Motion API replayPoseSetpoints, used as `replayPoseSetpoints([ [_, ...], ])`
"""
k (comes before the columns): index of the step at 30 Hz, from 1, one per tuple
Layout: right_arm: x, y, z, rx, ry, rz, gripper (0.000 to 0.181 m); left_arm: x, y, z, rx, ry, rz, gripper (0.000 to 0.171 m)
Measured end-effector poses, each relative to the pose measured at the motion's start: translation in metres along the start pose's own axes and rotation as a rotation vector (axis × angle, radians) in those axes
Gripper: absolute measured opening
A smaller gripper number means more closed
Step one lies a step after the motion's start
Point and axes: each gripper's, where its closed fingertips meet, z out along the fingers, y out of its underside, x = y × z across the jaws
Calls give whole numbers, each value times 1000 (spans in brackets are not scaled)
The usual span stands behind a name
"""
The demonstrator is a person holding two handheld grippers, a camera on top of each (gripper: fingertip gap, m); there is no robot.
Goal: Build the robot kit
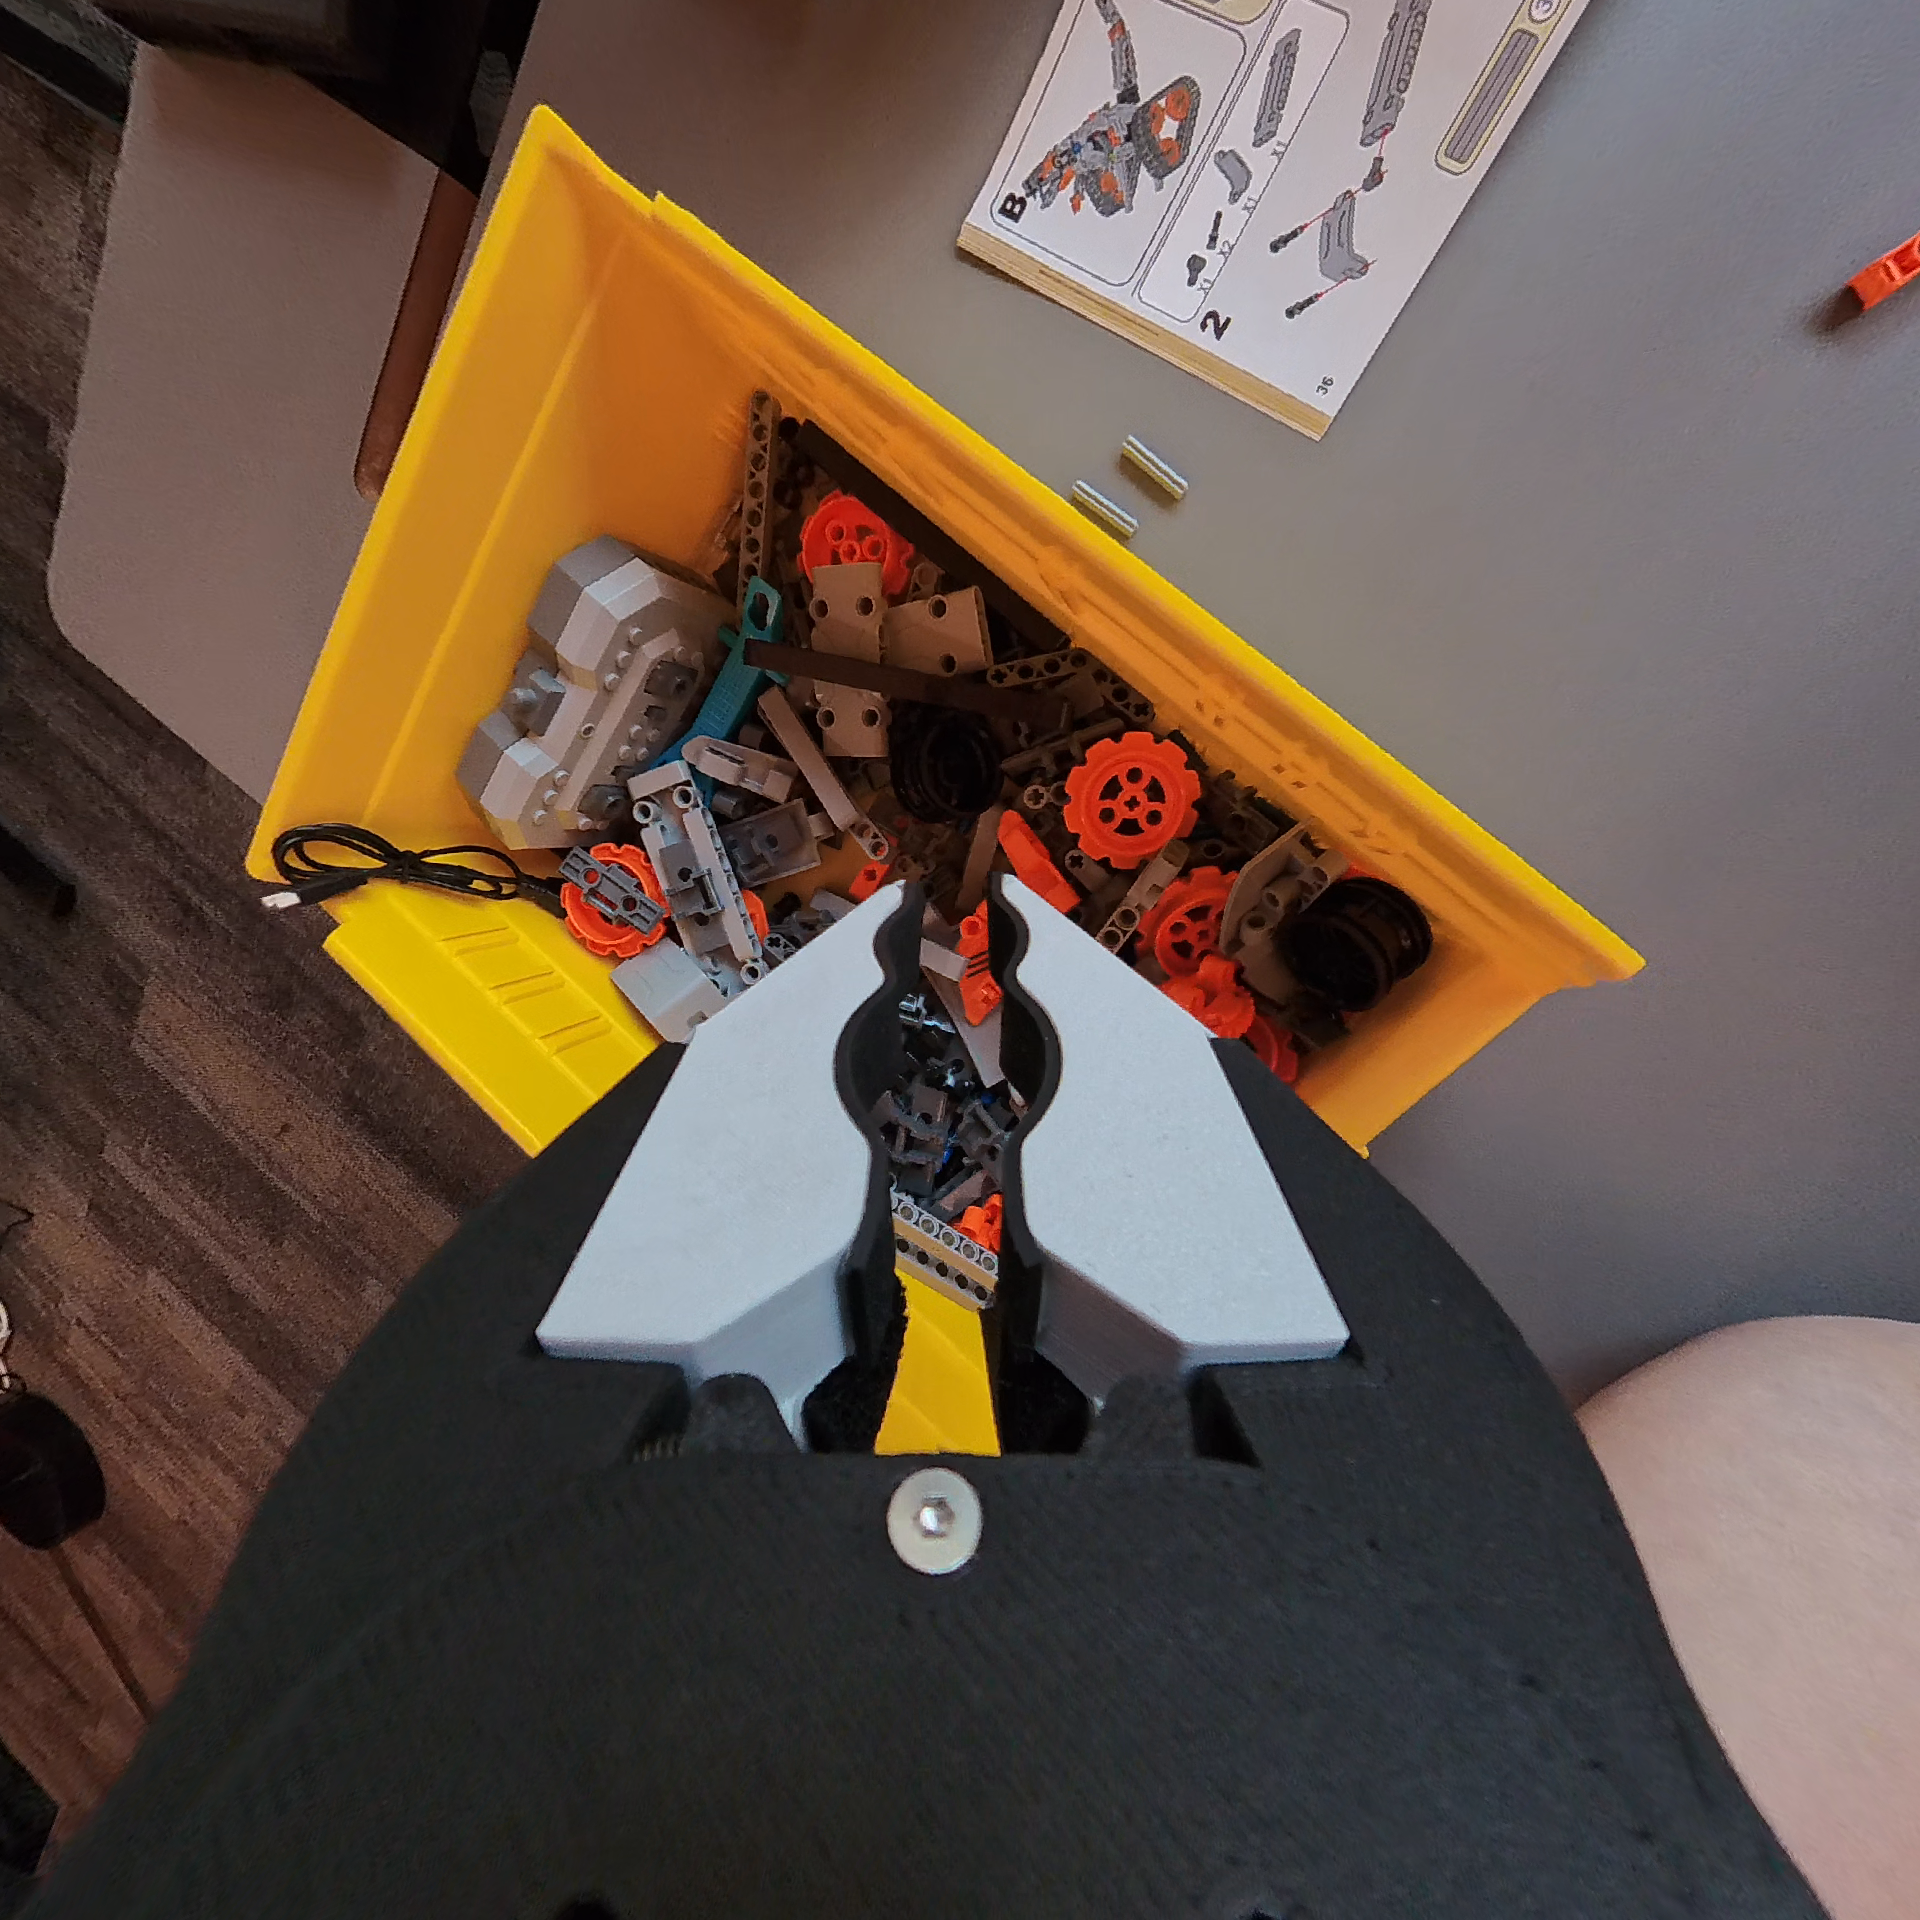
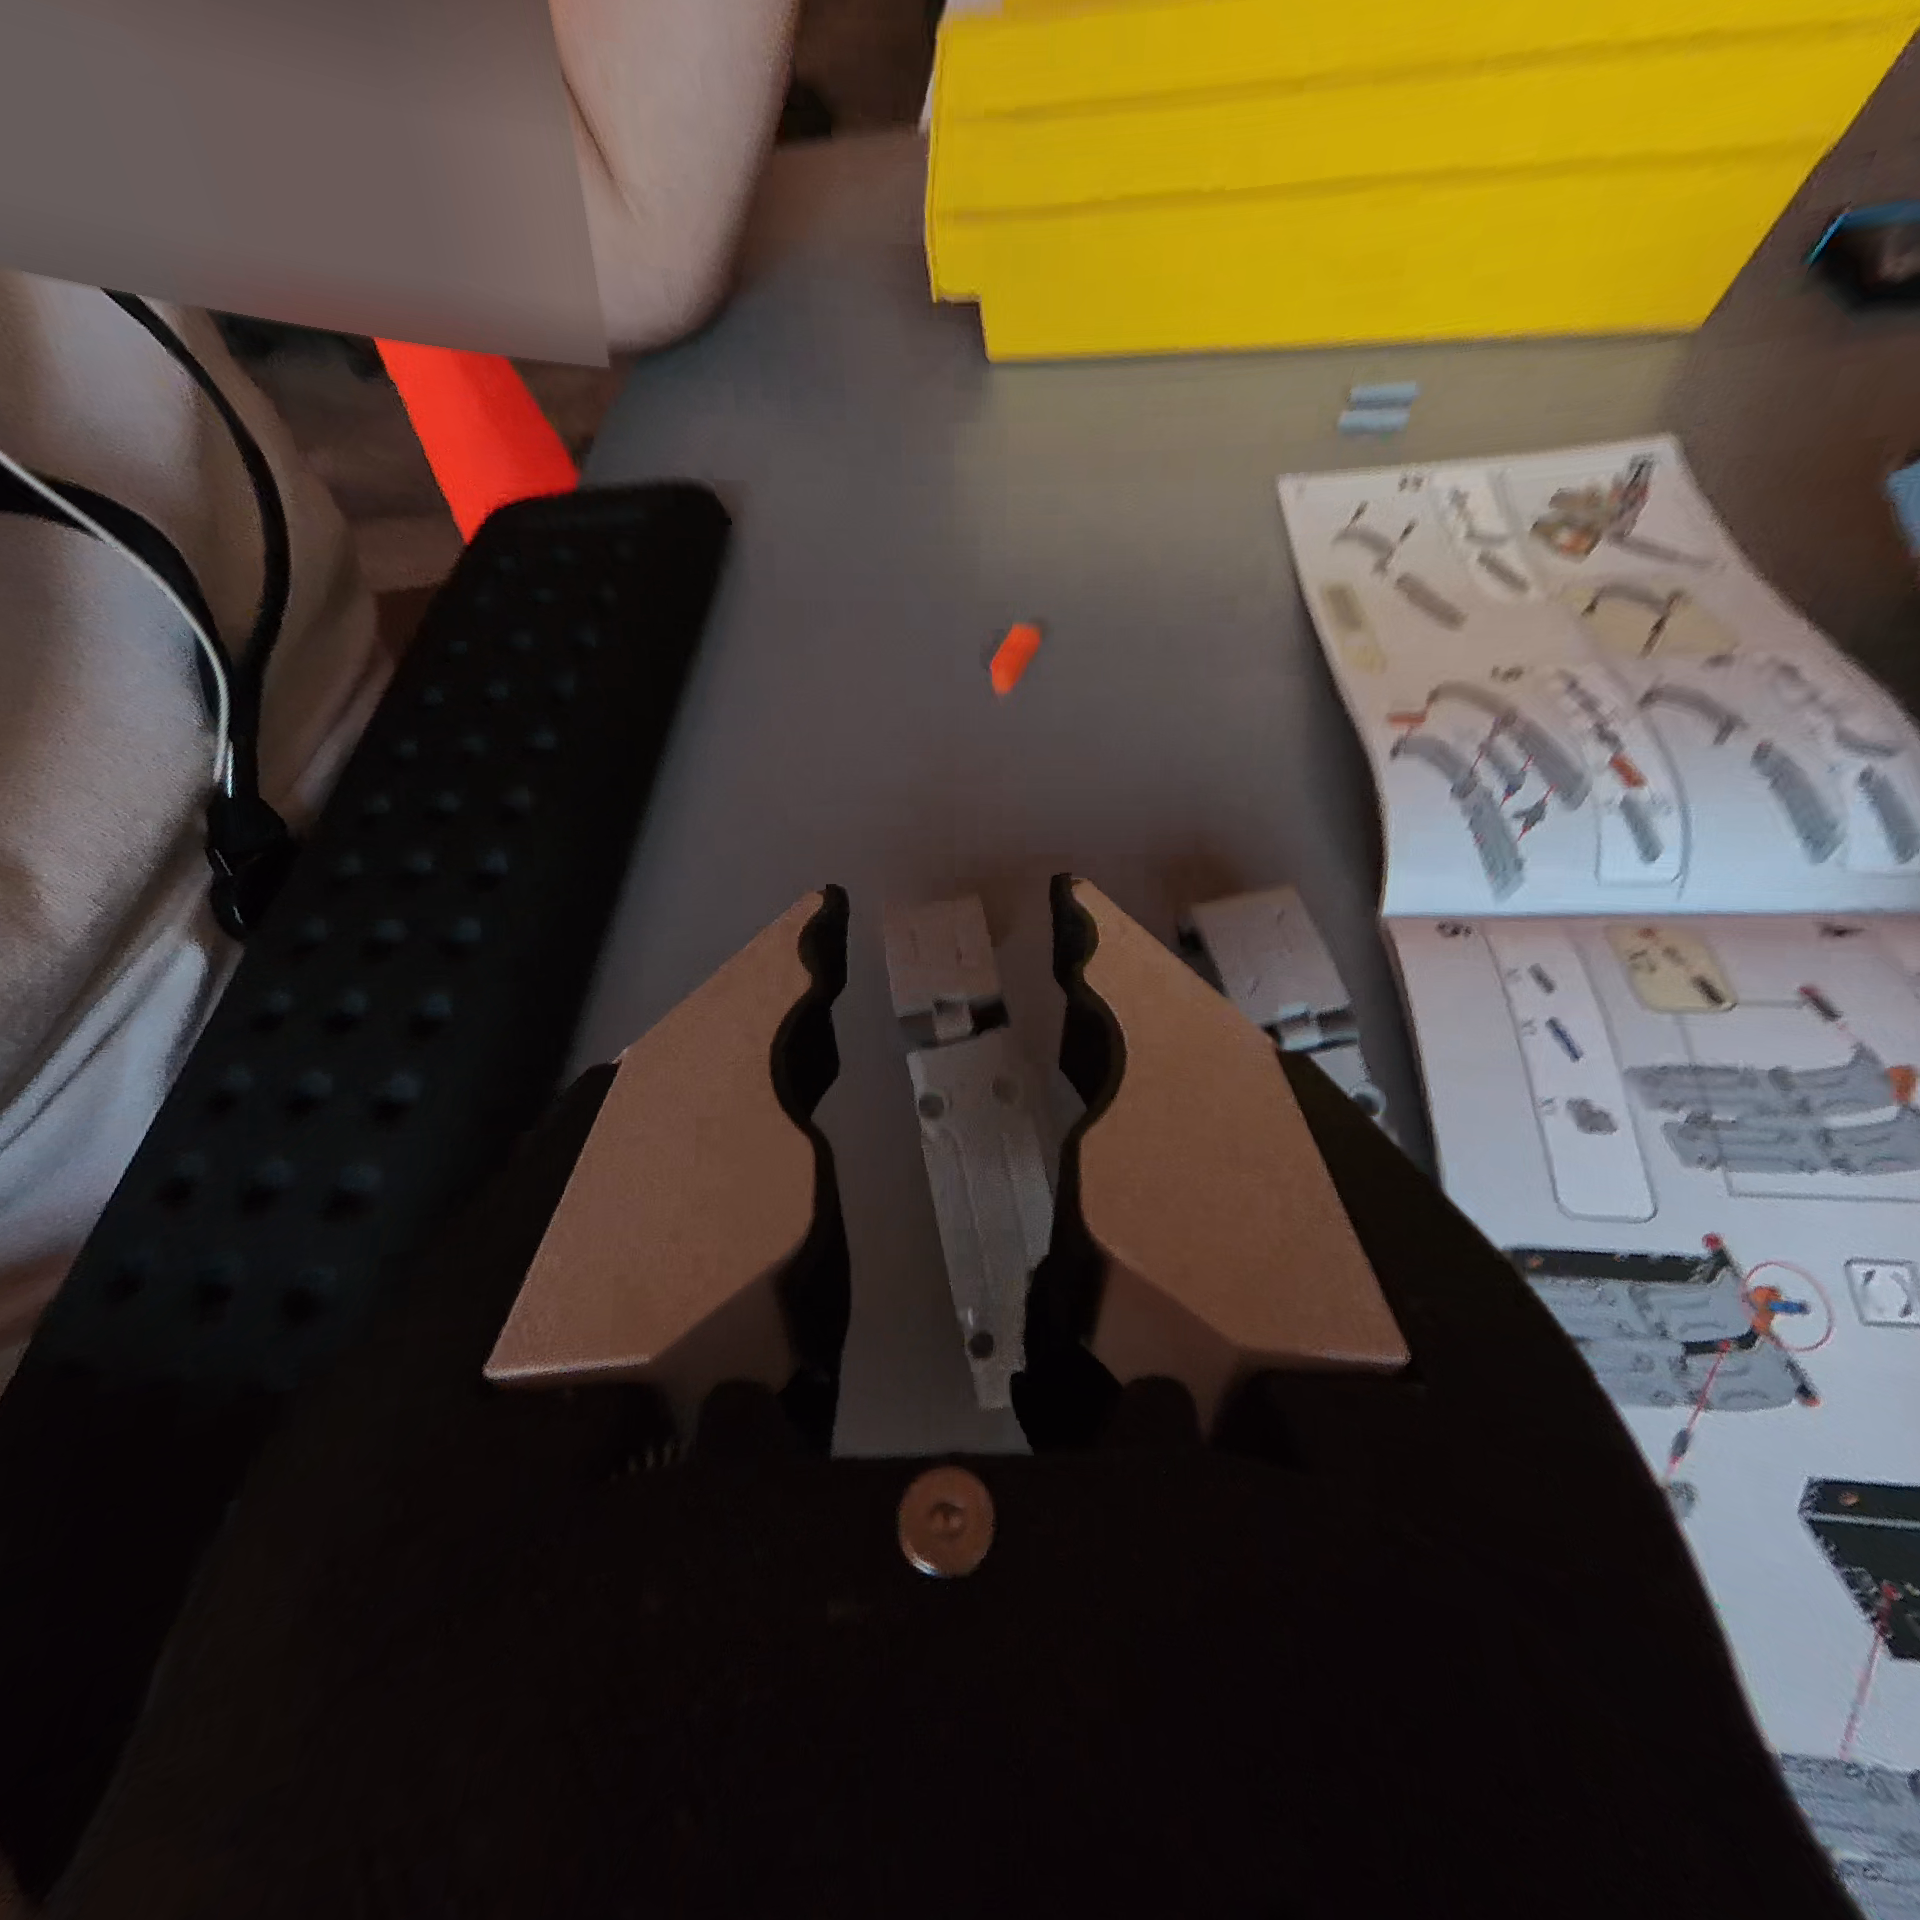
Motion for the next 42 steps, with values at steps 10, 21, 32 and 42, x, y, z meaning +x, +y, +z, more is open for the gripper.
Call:
replayPoseSetpoints([
  [10, 29, -81, 12, 336, 289, -16, 27, -8, 11, 1, -37, -26, -44, 11],
  [21, -50, -130, 74, 446, 290, -191, 22, -16, 24, 1, -156, -107, -79, 10],
  [32, -75, -107, 120, 321, 199, -207, 22, -17, 31, 7, -221, -113, -91, 9],
  [42, -59, -104, 115, 322, 253, -164, 22, -13, 31, 3, -206, -100, -98, 7],
])
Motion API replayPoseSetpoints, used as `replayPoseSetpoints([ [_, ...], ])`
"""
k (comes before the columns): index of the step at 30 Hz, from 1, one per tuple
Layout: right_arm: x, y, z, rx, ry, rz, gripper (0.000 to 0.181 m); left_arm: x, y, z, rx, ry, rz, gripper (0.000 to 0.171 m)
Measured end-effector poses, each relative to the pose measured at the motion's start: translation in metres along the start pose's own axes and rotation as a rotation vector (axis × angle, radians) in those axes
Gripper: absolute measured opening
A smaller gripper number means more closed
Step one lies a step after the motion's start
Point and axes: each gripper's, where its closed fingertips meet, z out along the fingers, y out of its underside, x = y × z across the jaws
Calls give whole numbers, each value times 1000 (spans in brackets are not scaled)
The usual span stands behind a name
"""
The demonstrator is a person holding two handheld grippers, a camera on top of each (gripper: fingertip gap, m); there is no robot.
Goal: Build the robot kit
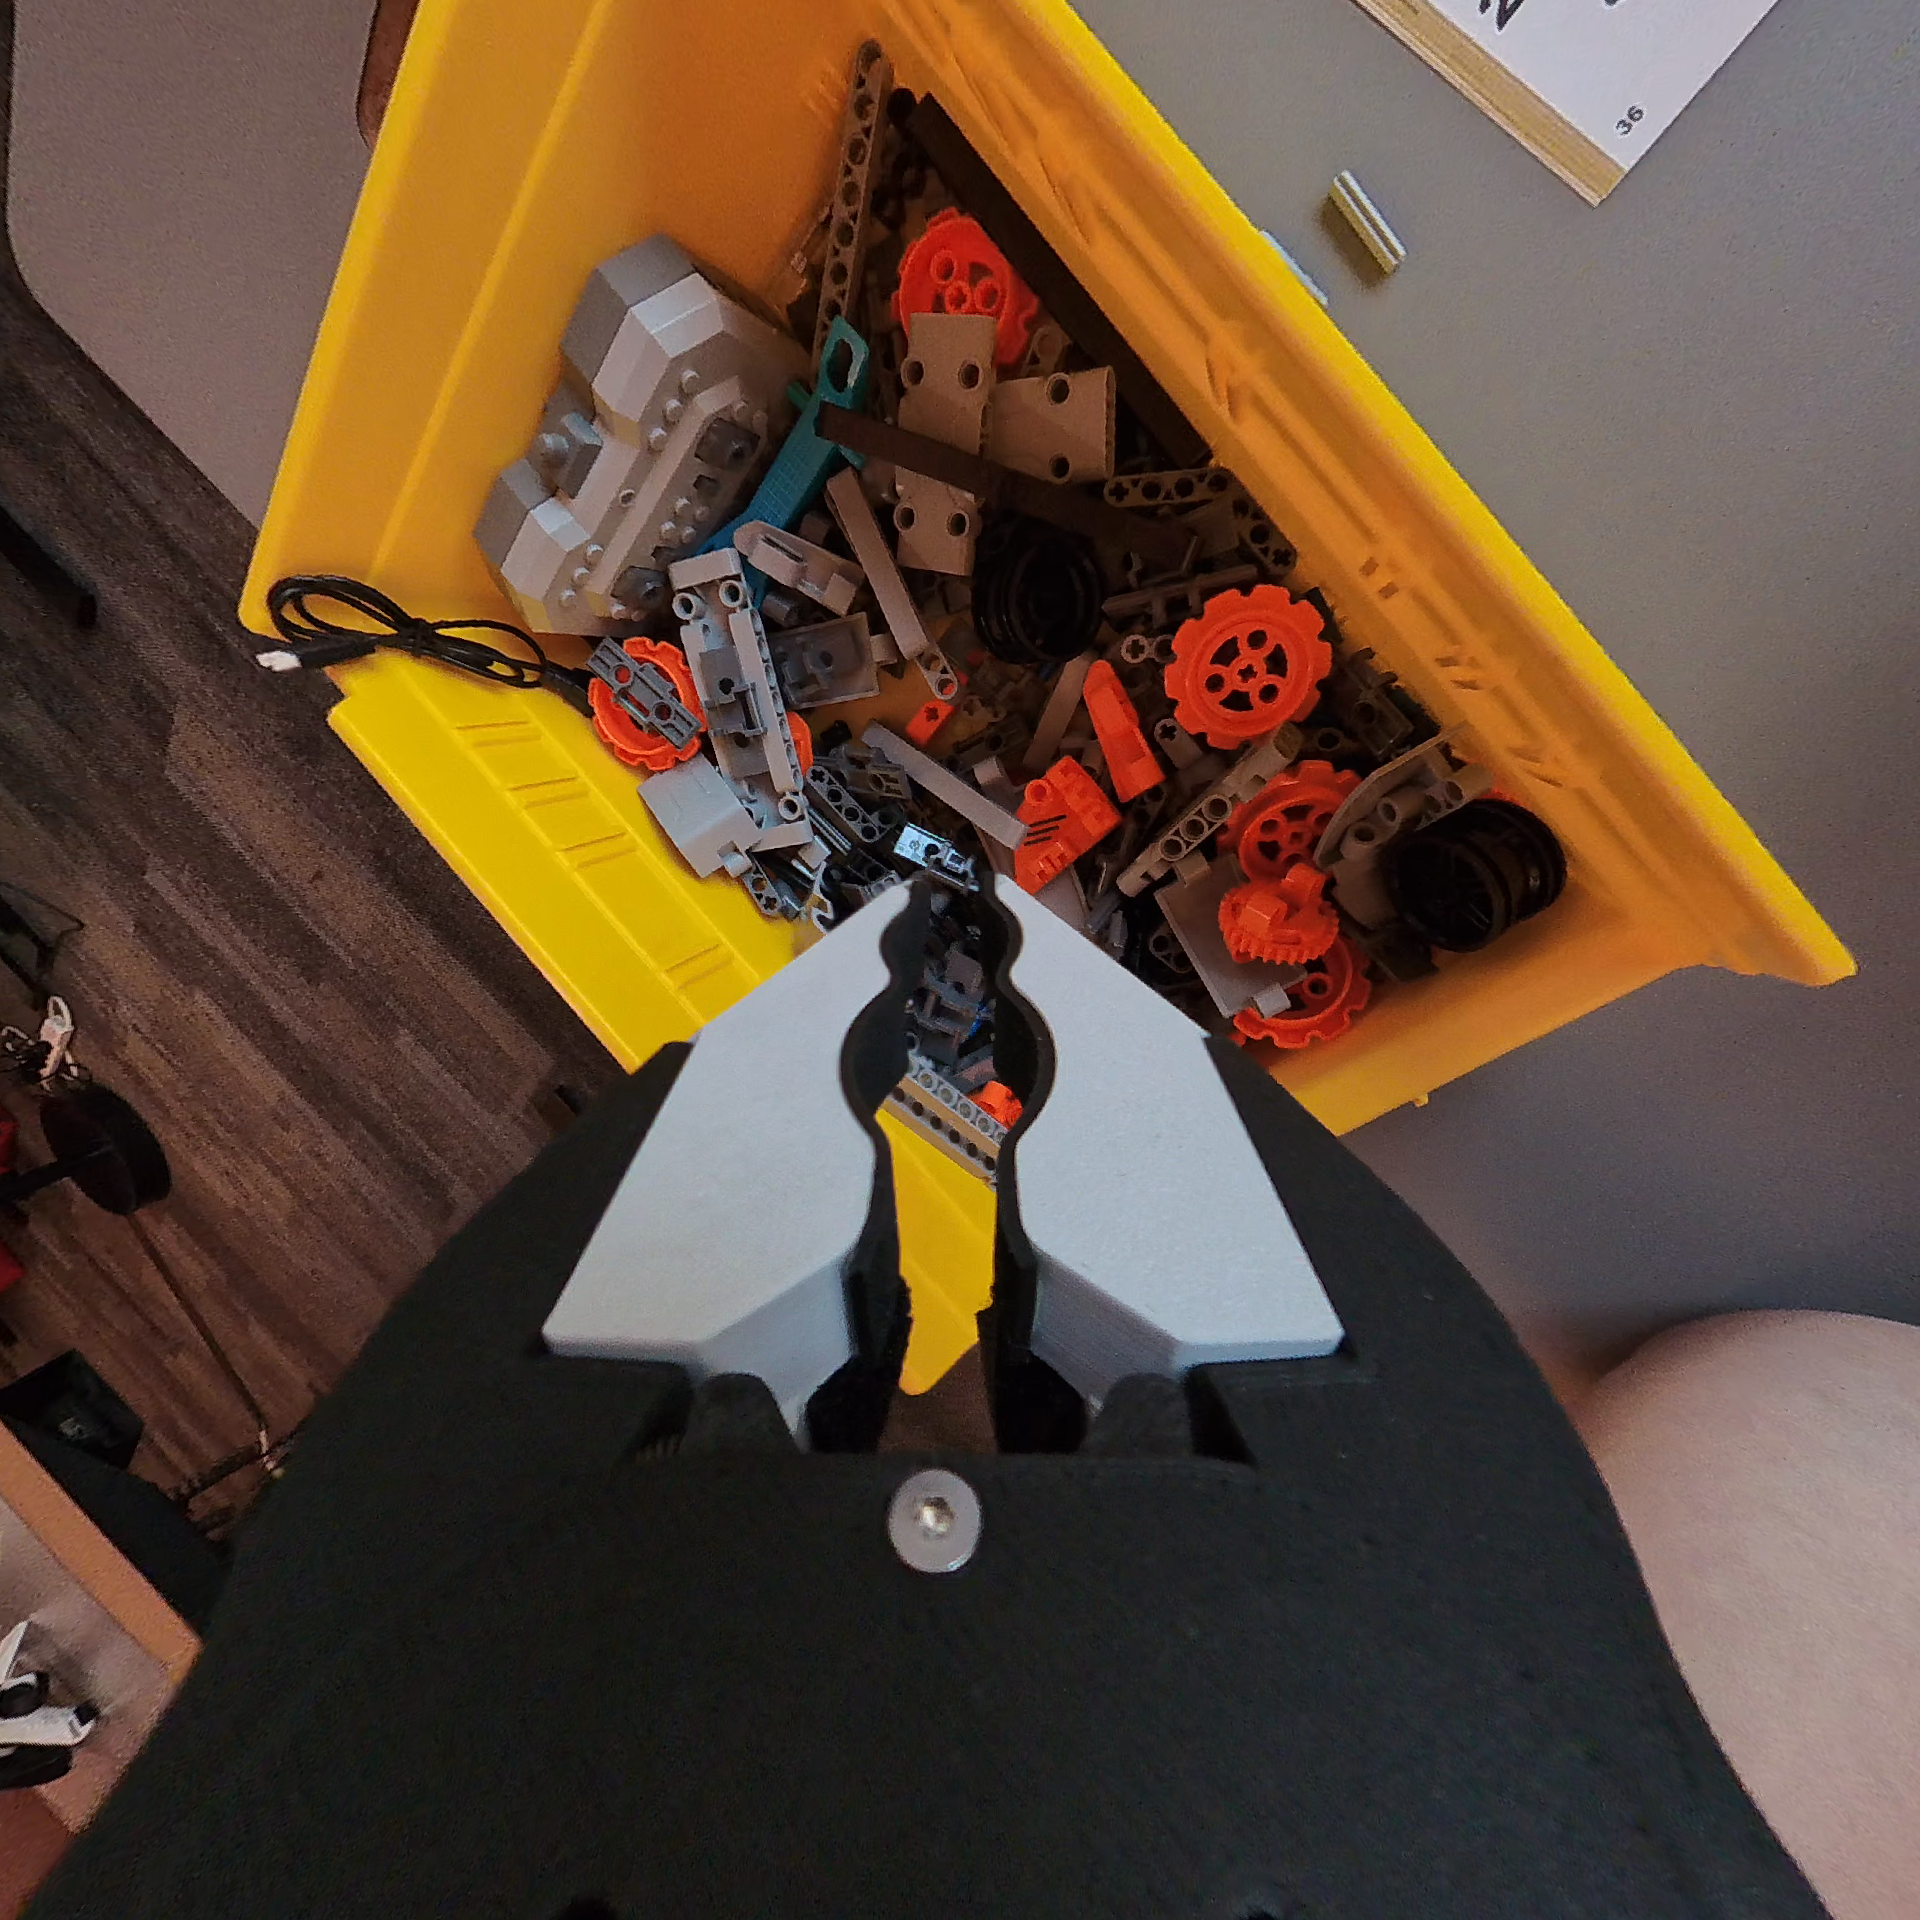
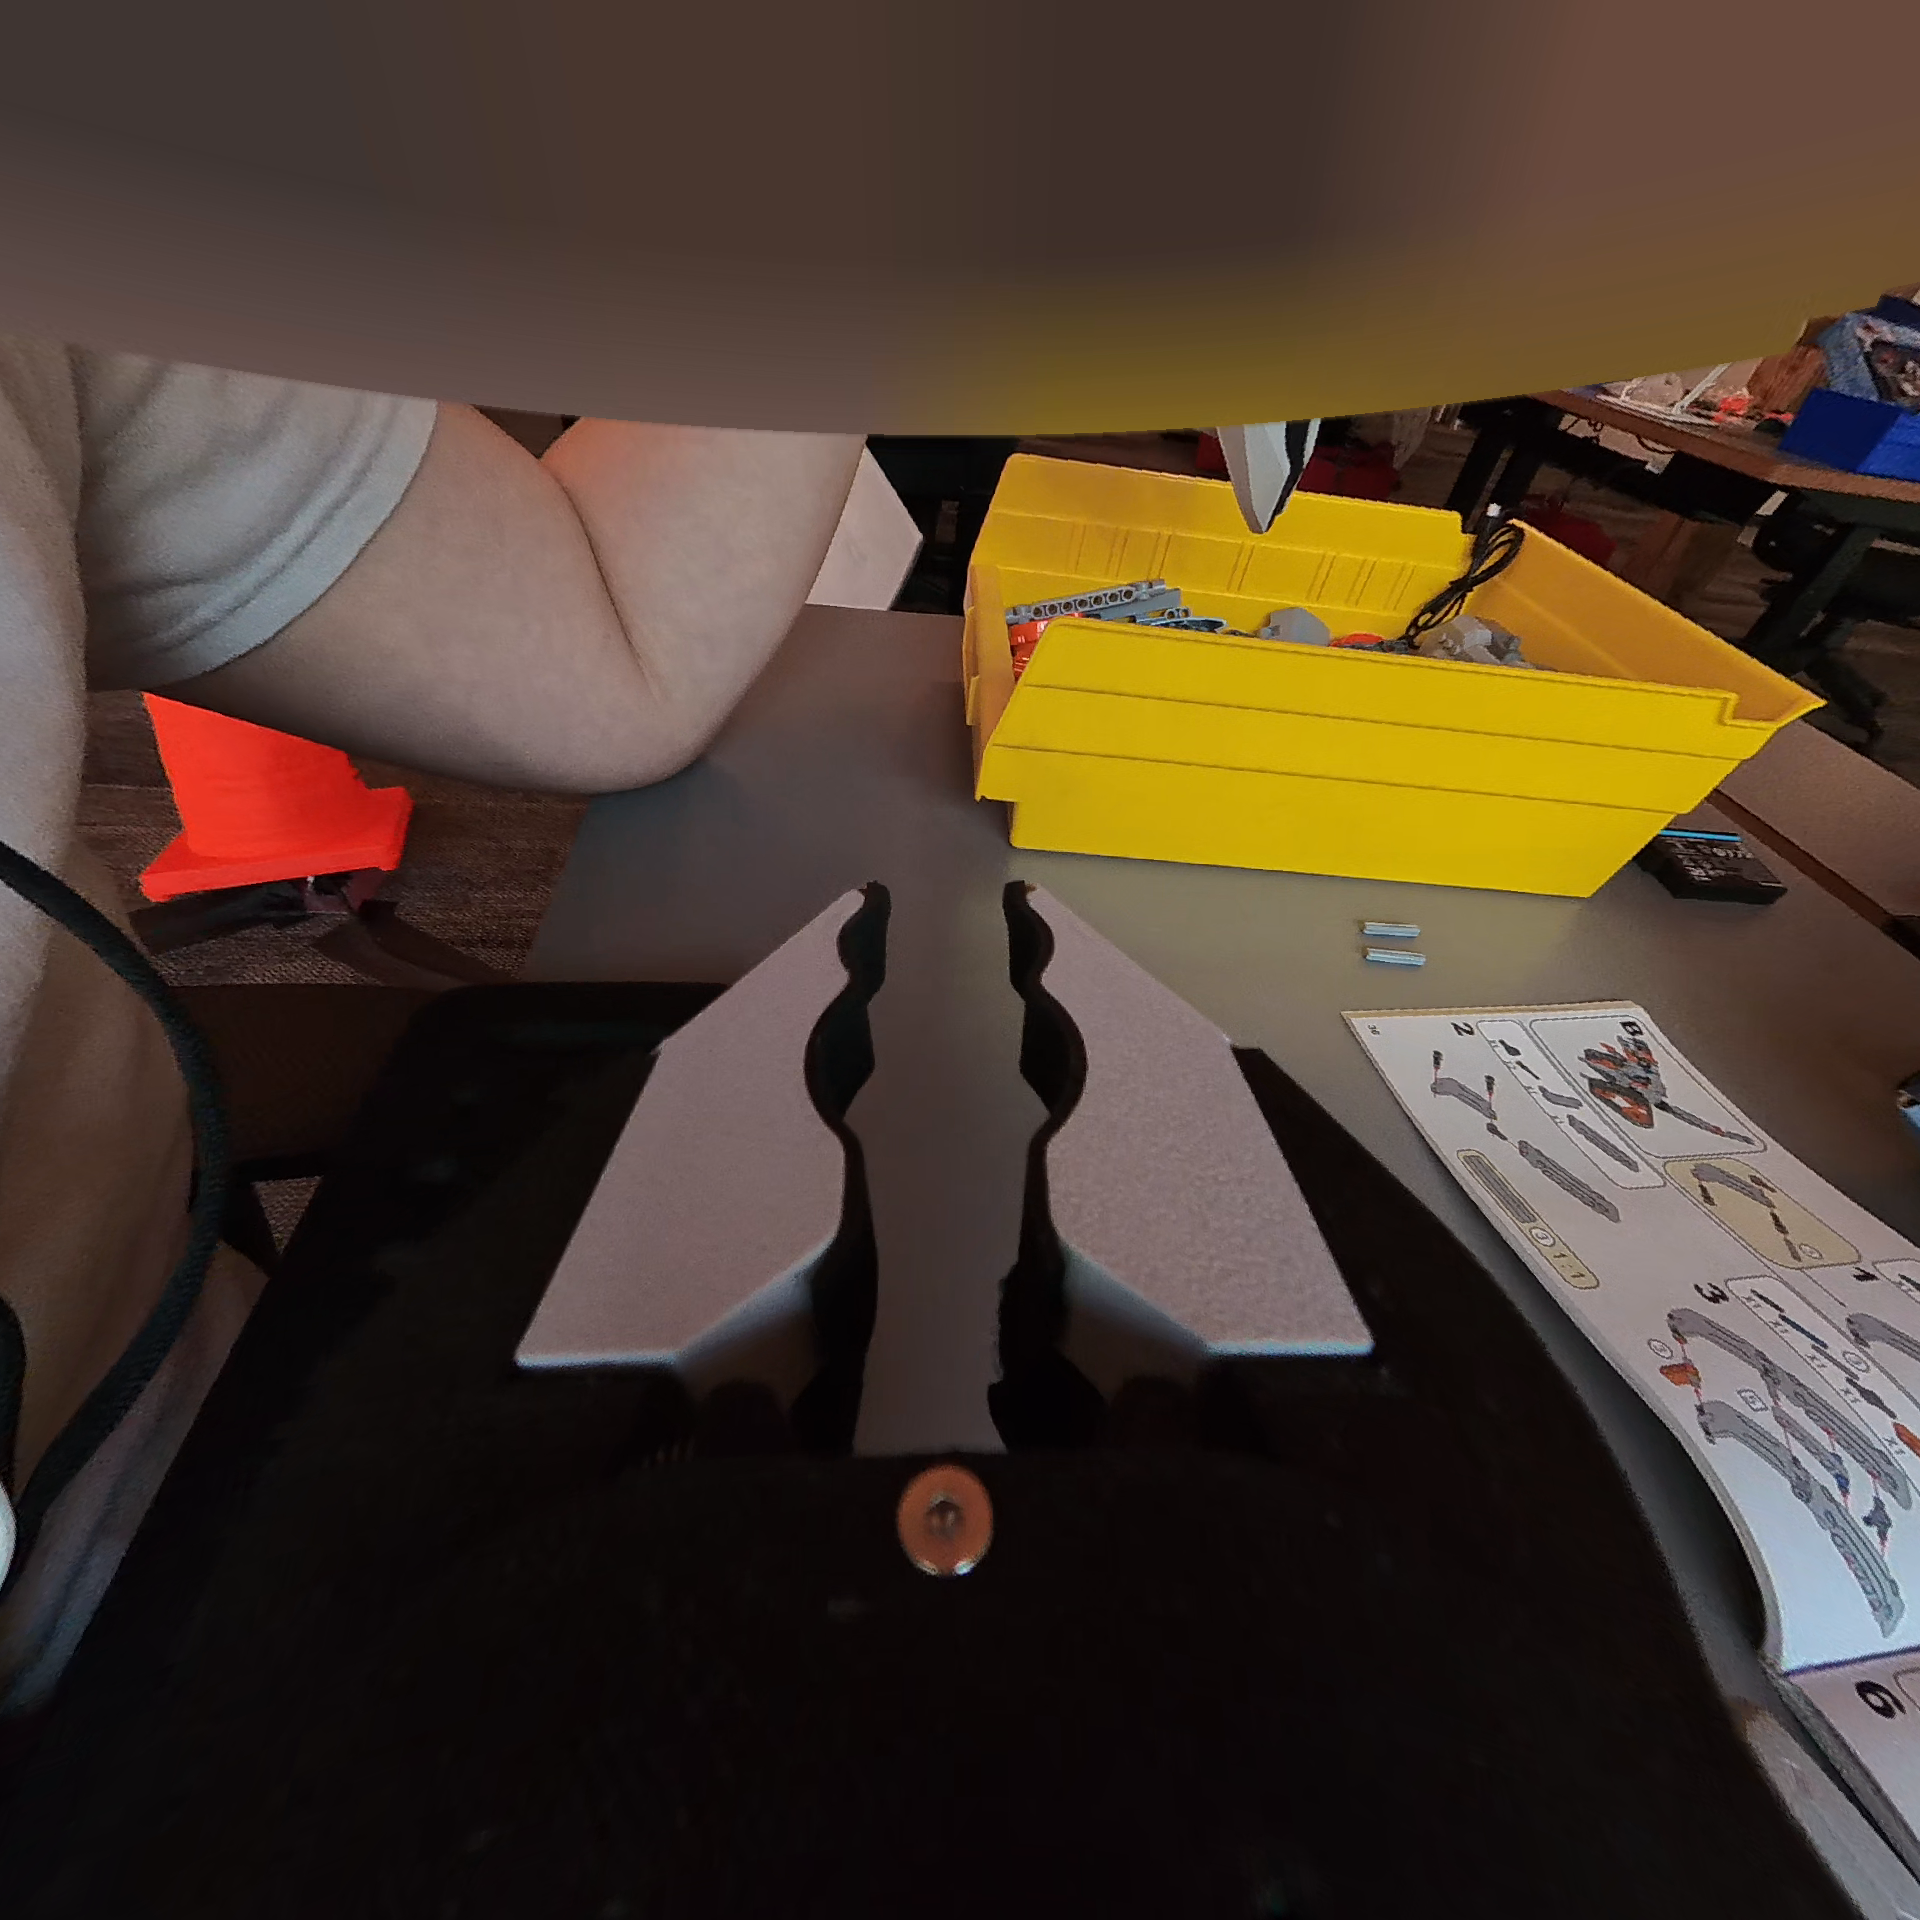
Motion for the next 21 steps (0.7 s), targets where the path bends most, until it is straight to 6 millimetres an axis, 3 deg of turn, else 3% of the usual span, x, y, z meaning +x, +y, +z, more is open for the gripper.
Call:
replayPoseSetpoints([
  [8, 3, 4, 0, -21, 9, 39, 22, -6, 4, 2, 30, 30, -58, 9],
  [15, 0, 2, 0, -2, -39, 133, 22, -25, -5, -2, 218, 83, -175, 15],
  [21, 5, 9, 2, -22, -28, 117, 22, -36, 24, 36, 29, 108, -308, 24],
])
